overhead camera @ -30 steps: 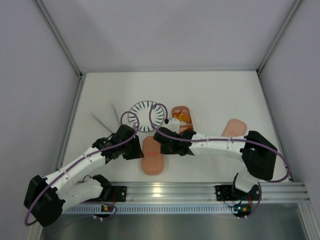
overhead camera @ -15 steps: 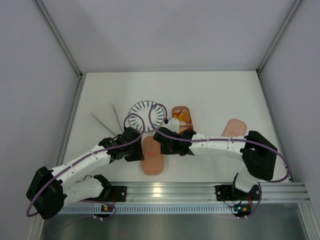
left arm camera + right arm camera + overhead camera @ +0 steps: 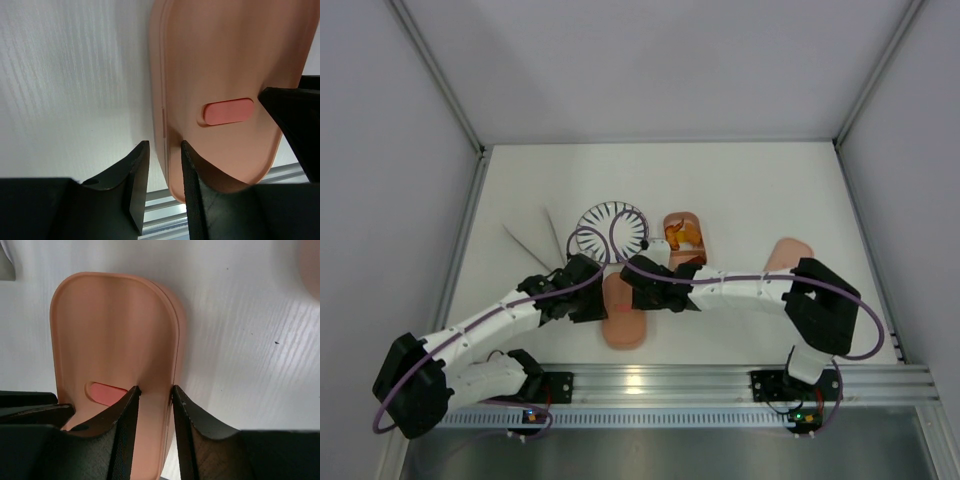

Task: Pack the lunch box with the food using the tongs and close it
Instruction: Close the box lid on the packing box.

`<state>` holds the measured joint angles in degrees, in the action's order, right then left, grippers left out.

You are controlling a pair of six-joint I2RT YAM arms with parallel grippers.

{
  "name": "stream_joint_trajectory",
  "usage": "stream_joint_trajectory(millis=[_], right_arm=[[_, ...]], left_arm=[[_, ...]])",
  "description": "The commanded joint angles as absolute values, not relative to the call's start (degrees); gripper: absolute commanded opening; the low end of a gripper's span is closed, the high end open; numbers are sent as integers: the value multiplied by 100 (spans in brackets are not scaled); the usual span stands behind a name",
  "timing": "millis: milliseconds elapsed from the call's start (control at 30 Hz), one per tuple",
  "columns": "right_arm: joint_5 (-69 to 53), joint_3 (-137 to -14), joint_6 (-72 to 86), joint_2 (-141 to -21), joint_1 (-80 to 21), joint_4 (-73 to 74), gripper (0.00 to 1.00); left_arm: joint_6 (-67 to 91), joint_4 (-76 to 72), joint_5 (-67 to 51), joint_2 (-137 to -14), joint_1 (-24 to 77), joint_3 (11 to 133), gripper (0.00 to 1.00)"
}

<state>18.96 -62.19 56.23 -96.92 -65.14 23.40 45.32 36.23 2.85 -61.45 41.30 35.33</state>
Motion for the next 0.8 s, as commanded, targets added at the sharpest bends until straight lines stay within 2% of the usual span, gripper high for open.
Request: stream_joint_trajectory(millis=[0, 233, 767], right_arm=[[1662, -6074, 5713, -10176, -6601, 1960, 32], [1863, -5845, 5783, -9801, -6601, 2003, 32], [2451, -6485, 5458, -8464, -6601, 3075, 36]], left_arm=[[4535, 3709, 571, -6231, 4140, 3568, 37], [4553, 3700, 571, -6249, 4140, 3577, 37], [4544, 3875, 571, -6170, 4140, 3937, 40]])
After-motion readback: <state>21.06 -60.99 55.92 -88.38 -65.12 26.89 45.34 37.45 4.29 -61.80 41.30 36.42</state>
